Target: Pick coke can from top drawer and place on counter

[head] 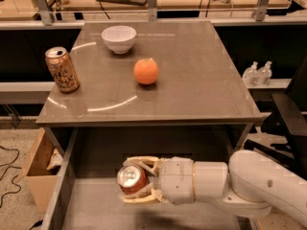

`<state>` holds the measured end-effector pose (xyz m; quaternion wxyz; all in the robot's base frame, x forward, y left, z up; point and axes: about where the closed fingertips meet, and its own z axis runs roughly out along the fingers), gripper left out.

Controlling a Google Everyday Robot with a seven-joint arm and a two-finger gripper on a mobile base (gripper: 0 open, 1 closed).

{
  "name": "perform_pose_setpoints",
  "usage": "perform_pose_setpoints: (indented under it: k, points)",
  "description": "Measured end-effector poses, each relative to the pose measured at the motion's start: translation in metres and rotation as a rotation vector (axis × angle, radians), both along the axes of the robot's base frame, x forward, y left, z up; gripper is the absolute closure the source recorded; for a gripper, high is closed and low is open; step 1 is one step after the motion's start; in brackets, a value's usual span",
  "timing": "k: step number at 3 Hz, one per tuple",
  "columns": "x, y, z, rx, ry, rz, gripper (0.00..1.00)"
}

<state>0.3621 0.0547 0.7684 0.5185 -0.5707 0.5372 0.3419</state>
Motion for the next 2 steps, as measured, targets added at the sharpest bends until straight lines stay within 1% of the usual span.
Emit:
perform_pose_setpoints:
  k: [1,2]
  points:
    - [-0.018,-0.022,0.054,-0.022,-0.024,-0.07,1.0]
    - [-0.013,-0.037,0.106,-0.075,-0.047,-0.131,1.0]
